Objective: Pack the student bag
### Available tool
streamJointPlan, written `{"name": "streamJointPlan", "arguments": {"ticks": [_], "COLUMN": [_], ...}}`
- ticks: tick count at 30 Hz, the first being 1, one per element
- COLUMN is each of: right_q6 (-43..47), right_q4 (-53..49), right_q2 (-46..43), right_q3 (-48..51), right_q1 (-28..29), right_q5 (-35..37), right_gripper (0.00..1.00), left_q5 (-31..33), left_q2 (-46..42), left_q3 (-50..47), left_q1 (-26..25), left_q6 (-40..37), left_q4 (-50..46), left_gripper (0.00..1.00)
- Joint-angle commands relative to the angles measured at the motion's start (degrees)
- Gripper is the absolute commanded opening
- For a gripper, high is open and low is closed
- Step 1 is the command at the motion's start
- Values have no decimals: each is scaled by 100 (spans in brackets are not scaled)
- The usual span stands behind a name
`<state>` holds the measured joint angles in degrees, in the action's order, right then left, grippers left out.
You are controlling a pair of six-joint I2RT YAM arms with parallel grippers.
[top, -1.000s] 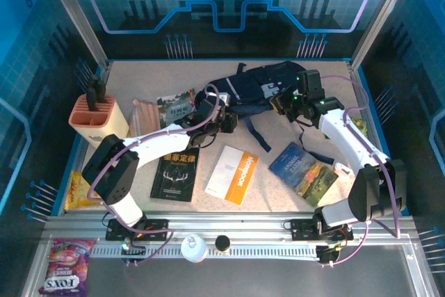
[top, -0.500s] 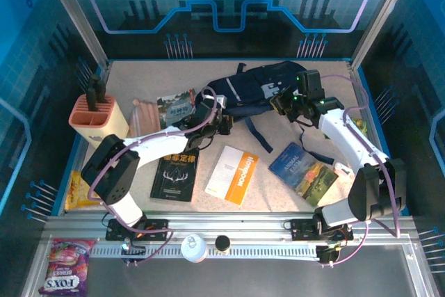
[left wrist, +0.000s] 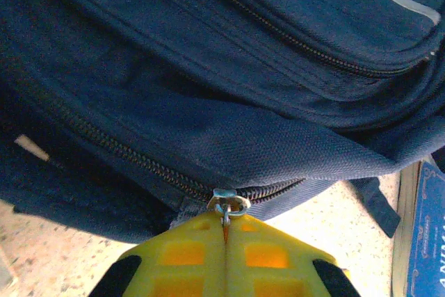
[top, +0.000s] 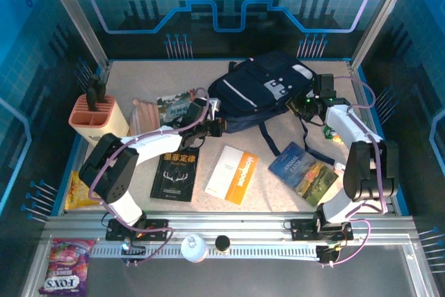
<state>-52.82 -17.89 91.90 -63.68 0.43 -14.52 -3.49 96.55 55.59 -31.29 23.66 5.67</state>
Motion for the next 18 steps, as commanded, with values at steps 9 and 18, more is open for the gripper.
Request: {"name": "streamJointPlan", "arguments": {"ticks": [9,18], "right_q6": [-107,-2198], "right_q4": [150,1061], "right_q2": [-1351,-1749], "right_q3": [1205,2226], "right_q1": [-91,1304], "right_q5": [204,493], "right_gripper": [78,79], "left_q5": [-695,-918], "left_q2": [628,817], "left_q3": [1173,1640], "left_q1": [-245,-387], "left_q6": [-538,-474], "left_q4": [-1308,-1605], "left_gripper": [0,0]}}
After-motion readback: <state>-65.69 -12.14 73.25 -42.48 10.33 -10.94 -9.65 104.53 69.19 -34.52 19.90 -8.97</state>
